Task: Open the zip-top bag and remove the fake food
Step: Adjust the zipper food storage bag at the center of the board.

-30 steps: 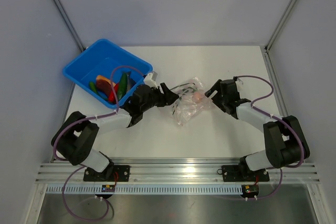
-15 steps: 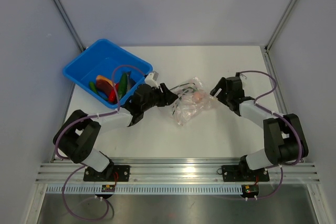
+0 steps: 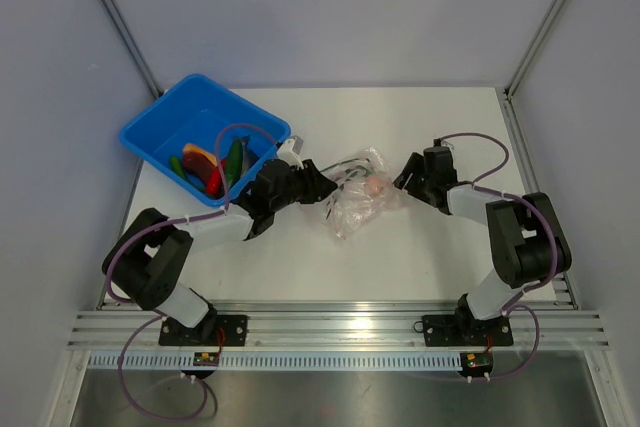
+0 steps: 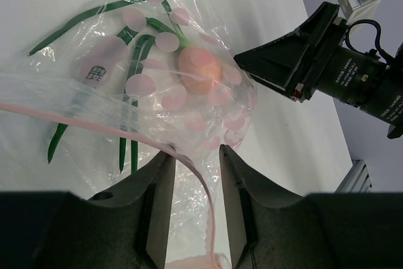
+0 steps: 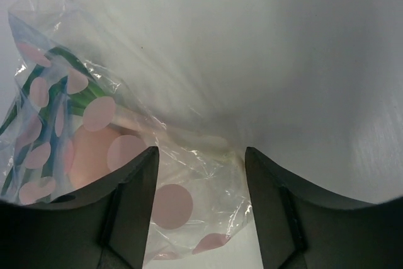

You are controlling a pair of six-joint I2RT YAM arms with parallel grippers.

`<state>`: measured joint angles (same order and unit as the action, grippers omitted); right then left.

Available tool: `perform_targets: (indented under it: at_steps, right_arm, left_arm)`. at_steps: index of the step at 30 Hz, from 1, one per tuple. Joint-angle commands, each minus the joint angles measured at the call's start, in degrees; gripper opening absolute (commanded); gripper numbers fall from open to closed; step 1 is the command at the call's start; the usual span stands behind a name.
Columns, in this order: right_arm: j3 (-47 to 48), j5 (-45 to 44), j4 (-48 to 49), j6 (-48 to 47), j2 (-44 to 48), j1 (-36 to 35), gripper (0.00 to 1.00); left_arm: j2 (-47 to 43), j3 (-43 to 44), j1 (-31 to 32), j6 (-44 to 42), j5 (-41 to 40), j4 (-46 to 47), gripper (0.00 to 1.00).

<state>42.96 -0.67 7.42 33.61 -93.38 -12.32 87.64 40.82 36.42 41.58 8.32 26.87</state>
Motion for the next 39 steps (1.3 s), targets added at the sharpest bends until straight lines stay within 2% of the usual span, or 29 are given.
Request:
perform_targets:
  at_steps: [1, 4, 5, 8, 10, 11, 14, 22, 30, 35, 37, 38, 39]
  right_arm:
    - [3.09, 1.98, 1.02, -0.82, -0.66, 0.19, 0.62]
    - [3.01, 2.42, 0.67, -0.38, -0.66, 0.19, 0.53]
    - [2.92, 2.42, 0.67, -0.03, -0.57, 0.19, 0.43]
    - [2.66, 2.51, 0.58, 0.14, 0.13, 0.1, 0.23]
    - [2.39, 2.51, 0.4, 0.41, 0.66, 0.1, 0.14]
    - [2.22, 2.51, 0.49, 0.58, 1.01, 0.19, 0.06]
    - [1.78, 2.16, 0.4, 0.93, 1.98, 0.19, 0.0]
    - [-0.77, 1.54, -0.48, 2.43, 5.93, 0.1, 0.0]
    - [-12.01, 1.02, 4.18, 6.03, 20.33, -0.86, 0.0]
    - [-12.29, -1.97, 1.55, 5.24, 23.86, -0.87, 0.0]
    - [-11.76, -1.79, 1.19, 5.24, 23.25, -0.87, 0.07]
    - [-11.5, -1.79, 1.02, 5.16, 22.73, -0.87, 0.13]
    - [-11.23, -1.88, 0.93, 5.15, 22.55, -0.87, 0.34]
  left_arm:
    - [0.26, 2.34, -0.12, -1.24, 0.74, 2.04, 0.36]
    - [0.43, 2.51, -0.13, -1.24, 0.74, 1.78, 0.33]
    - [0.43, 2.51, -0.21, -1.15, 0.82, 1.78, 0.32]
    - [0.52, 2.6, -0.3, -1.15, 1.09, 1.78, 0.26]
    - [0.52, 2.6, -0.39, -1.15, 1.17, 1.69, 0.22]
    - [0.52, 2.6, -0.39, -1.15, 1.26, 1.69, 0.2]
    - [0.17, 2.6, -0.57, -1.07, 1.44, 1.52, 0.13]
    - [-2.91, 1.64, -3.11, -0.63, 2.14, 0.64, 0.05]
    - [-2.56, 1.37, -8.3, 0.17, 5.57, 1.77, 0.0]
    - [-2.64, 1.02, -10.93, -0.01, 8.9, 3.44, 0.0]
    - [-2.91, 0.23, -11.81, 0.51, 10.83, 5.64, 0.0]
    - [-2.91, -0.03, -11.99, 0.69, 11.28, 6.78, 0.0]
    - [-2.91, 0.05, -12.16, 0.69, 11.98, 7.14, 0.0]
